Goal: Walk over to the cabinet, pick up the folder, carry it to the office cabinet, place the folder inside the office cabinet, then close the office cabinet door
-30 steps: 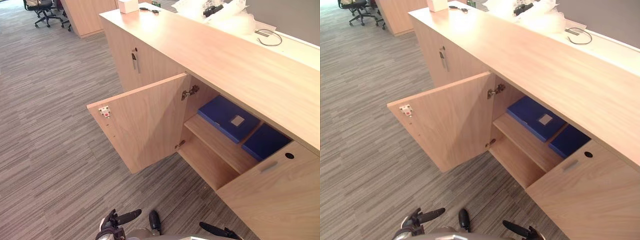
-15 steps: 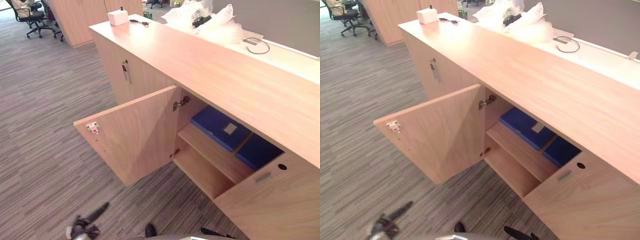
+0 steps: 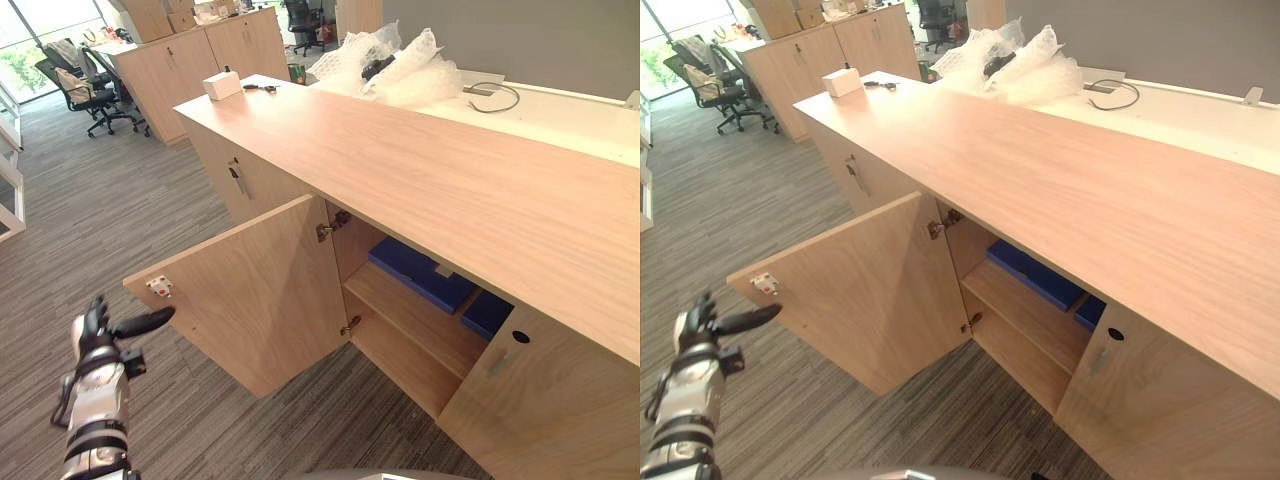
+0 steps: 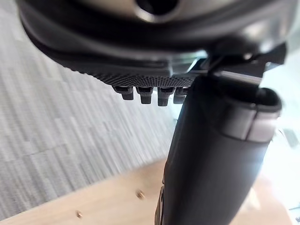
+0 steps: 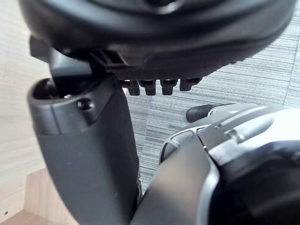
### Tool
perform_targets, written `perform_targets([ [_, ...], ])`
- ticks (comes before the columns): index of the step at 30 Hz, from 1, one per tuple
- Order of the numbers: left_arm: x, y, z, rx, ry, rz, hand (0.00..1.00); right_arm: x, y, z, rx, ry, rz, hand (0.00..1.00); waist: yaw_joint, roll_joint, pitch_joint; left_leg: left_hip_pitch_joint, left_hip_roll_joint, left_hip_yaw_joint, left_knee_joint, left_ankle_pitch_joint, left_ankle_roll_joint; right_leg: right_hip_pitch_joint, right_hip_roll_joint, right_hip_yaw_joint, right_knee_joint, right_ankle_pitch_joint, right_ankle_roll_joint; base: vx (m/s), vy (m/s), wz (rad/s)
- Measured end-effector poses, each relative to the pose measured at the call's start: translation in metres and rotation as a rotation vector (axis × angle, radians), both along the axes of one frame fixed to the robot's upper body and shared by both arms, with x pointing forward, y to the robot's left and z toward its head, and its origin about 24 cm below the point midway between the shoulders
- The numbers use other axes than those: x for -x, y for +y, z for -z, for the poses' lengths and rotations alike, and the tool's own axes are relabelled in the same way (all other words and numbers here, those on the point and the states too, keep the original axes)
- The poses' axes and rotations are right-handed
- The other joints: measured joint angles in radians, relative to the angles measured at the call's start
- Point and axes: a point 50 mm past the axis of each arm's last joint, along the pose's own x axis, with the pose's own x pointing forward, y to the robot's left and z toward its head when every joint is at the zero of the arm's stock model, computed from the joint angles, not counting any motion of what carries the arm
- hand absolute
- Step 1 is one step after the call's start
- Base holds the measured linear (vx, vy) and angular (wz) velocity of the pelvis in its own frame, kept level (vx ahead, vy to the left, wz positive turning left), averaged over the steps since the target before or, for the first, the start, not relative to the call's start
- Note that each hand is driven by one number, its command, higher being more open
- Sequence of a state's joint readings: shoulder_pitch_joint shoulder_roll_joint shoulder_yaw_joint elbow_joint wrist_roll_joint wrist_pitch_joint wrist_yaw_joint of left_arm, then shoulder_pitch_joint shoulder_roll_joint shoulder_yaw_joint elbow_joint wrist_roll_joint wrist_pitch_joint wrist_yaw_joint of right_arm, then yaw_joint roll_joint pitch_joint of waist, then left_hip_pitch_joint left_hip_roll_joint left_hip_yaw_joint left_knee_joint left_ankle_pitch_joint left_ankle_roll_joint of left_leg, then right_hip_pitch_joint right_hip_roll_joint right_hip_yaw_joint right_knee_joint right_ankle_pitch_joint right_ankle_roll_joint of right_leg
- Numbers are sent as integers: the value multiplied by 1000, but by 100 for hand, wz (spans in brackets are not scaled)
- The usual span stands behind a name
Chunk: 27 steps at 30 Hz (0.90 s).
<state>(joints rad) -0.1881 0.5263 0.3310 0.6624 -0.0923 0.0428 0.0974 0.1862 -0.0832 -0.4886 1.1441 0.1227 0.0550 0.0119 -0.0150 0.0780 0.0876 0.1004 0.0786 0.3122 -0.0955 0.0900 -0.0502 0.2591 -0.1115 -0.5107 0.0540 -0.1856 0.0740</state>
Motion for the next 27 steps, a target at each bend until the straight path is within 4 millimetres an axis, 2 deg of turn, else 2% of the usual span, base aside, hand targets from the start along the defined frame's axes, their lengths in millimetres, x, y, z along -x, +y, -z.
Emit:
perform_targets([
  [2, -8, 2, -12, -82, 15, 46, 100, 1, 3, 1, -8, -2, 4, 100, 1, -12, 2, 1, 1, 2, 0, 0, -1, -1, 1, 3, 0, -1, -3, 4, -14, -2],
  [3, -10, 5, -19, -170, 54, 90, 100, 1, 6, 1, -17, -5, 6, 100, 3, -27, 7, 0, 1, 3, 2, -1, -1, -2, 0, 4, 0, -1, -3, 0, 0, 0],
  [7, -16, 6, -30, -396, 201, 262, 100, 0, 13, 2, -38, -16, 7, 100, 18, -60, 4, -1, -6, 5, 6, -1, -2, -5, -13, 2, 10, -1, -3, 12, 23, 5],
  [13, -22, 3, -35, -707, 402, 448, 100, -2, 13, 2, -40, -36, -2, 100, 20, -59, 4, -1, -17, 4, 5, 0, 0, -11, -32, 0, 28, 3, 4, -41, 52, 3],
  [23, -30, -19, -28, -771, 460, 617, 100, -1, 11, 2, -35, -36, -7, 100, 28, -58, 4, -26, -31, -4, 0, 14, 17, -30, -43, -1, 23, 23, 22, -84, 32, 4],
  [27, -21, -32, -19, -704, 424, 669, 100, -1, 10, 2, -31, -34, -11, 100, 40, -59, 4, -29, -44, -4, 0, 16, 27, -30, -56, -2, 19, 34, 32, -13, 14, 1],
])
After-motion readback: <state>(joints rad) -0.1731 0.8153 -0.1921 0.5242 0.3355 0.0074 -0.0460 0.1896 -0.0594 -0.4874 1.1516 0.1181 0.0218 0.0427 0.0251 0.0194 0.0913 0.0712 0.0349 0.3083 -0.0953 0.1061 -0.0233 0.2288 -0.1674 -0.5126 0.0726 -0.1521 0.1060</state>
